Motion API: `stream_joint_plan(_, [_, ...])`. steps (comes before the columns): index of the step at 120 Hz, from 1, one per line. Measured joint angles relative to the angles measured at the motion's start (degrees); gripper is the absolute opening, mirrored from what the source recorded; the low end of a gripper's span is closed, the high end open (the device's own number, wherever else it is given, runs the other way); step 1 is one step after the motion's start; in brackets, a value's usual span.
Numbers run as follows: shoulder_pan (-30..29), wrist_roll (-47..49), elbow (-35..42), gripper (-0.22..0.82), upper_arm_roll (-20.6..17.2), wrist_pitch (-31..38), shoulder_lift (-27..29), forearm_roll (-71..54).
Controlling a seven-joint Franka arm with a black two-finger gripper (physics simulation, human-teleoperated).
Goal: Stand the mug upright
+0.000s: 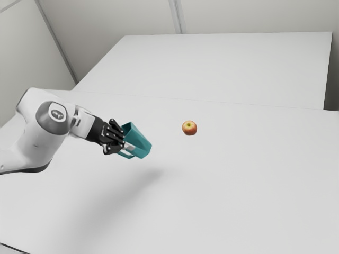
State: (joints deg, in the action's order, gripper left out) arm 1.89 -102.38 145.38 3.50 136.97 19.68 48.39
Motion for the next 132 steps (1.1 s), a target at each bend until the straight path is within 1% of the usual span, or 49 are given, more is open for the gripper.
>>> stream_joint_plan(12, [-1.43,11.27,-0.19,-0.17,0.13,-2.04,1.78,-16.21])
stream_joint_plan(23, [-1.65,21.39,-0.73,-0.17,0.18,-3.4,1.85,-28.37])
stream_joint_plan(49, [-1.58,41.15,-6.01,-0.17,0.04,-5.57,-3.88,-42.7])
stream_joint_plan(62, [-1.41,49.1,-7.72,-0.17,-0.13,-6.36,-6.4,-45.91])
stream_joint_plan(89, [0.12,62.67,-7.52,-0.17,-0.18,-5.61,-7.21,-47.97])
stream_joint_plan(100, [0.52,67.06,-6.57,-0.17,-0.24,-3.87,-7.27,-48.16])
stream_joint_plan(132, [1.88,77.73,-3.37,-0.17,-0.41,3.91,-7.57,-46.63])
